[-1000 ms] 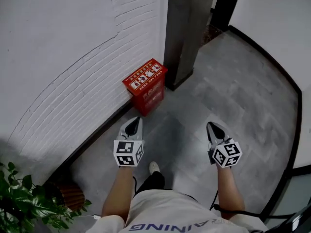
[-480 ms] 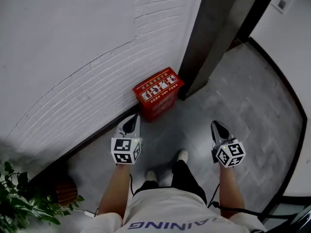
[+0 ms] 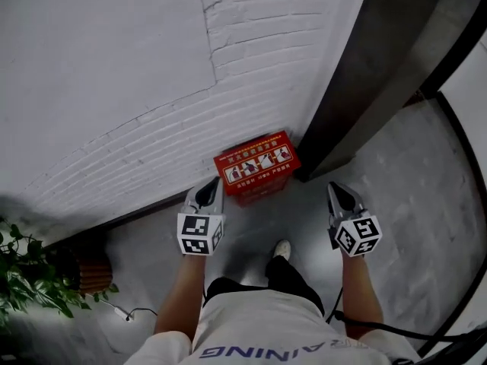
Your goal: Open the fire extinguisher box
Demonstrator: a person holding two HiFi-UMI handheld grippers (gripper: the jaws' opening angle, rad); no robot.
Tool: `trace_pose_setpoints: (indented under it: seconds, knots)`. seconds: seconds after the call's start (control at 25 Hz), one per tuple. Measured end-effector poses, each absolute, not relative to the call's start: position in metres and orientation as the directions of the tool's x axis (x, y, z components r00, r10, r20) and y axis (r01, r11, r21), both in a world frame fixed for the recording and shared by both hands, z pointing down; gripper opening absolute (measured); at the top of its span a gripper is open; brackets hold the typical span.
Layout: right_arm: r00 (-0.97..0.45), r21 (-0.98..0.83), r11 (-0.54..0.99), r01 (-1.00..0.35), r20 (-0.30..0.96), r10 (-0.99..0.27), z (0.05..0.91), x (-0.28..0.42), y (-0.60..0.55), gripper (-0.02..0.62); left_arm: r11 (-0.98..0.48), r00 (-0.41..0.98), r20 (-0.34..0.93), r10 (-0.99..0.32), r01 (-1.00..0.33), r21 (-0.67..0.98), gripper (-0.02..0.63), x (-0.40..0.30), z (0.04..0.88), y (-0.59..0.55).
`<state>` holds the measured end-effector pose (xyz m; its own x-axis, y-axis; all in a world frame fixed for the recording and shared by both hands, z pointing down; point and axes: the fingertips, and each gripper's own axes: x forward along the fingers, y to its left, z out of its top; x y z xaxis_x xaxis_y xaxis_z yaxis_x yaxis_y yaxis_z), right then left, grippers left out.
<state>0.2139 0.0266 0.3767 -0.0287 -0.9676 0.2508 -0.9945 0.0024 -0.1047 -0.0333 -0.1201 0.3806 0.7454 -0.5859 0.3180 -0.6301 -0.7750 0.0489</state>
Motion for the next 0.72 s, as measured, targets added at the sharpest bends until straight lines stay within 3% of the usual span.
trace_pose_setpoints:
  seconds: [0.32,0.72]
  knots:
    - [-0.213,-0.125,0.184,-0.975,0.283,-0.935,0.394,0.253,-0.038,0.003,-0.676,0.651,0.345,-0.676,-0.734,0.059,0.006,-0.001,0.388,-0.142]
    - [-0.244,-0.096,0.225,-0.97,0.32,-0.915,0.403,0.244,-0.094,0.003,-0.632,0.624,0.355,-0.696,-0.767,0.109,0.006,-0.009,0.414,-0.176]
